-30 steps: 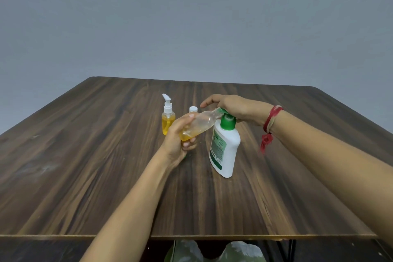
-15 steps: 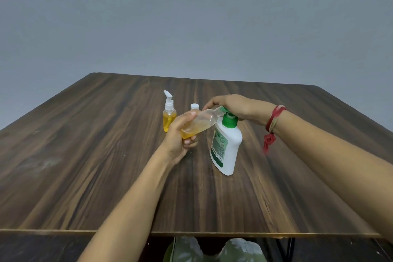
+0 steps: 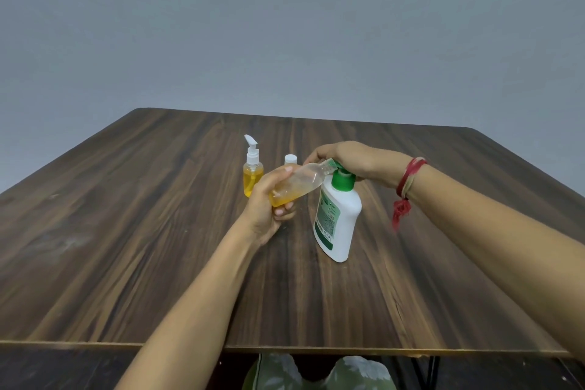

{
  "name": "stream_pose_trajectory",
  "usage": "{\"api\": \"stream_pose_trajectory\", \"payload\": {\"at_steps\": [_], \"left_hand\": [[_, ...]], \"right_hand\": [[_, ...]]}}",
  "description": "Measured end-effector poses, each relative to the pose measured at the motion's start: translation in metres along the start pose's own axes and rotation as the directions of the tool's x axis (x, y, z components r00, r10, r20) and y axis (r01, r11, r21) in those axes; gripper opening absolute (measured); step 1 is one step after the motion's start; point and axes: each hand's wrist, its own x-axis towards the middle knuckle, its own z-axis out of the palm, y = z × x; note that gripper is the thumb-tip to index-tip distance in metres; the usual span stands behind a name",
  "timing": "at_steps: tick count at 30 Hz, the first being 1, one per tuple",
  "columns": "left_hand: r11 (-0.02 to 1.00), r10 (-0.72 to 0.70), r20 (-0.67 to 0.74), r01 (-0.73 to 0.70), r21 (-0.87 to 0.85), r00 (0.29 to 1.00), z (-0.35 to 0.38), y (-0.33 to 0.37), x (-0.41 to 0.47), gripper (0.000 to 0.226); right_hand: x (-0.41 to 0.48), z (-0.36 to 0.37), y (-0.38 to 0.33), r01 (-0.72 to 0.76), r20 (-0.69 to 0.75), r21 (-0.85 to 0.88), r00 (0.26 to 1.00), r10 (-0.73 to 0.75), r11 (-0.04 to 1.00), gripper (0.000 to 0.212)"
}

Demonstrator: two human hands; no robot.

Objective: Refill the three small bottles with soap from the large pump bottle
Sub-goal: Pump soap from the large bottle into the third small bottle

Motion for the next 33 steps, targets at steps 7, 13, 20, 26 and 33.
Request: {"api": "stream_pose_trajectory", "payload": {"at_steps": [7, 13, 20, 26, 33], "left_hand": [[1.000, 0.003, 0.013, -0.003, 0.003, 1.000, 0.000, 0.000, -0.001, 0.031], [1.000, -0.002, 0.009, 0.002, -0.007, 1.000, 0.001, -0.001, 0.000, 0.032], [1.000, 0.000, 0.000, 0.000, -0.024, 1.000, 0.003, -0.001, -0.001, 0.028], [1.000, 0.002, 0.010, -0.002, -0.015, 1.000, 0.002, -0.001, -0.001, 0.028], [1.000, -0.003, 0.003, 0.003, -0.010, 1.000, 0.001, -0.001, -0.001, 0.032]], "right_hand": [[0.003, -0.001, 0.004, -0.022, 0.019, -0.020, 1.000, 0.023, 1.000, 0.033], [0.002, -0.003, 0.000, 0.003, 0.021, -0.018, 1.000, -0.003, 1.000, 0.033], [-0.001, -0.007, -0.002, -0.004, 0.059, -0.052, 0.998, 0.007, 0.999, 0.032], [0.001, -0.008, -0.002, -0.020, 0.083, -0.080, 0.996, 0.027, 0.997, 0.033], [-0.001, -0.008, -0.007, -0.005, 0.081, -0.126, 0.997, 0.016, 0.992, 0.034]]}}
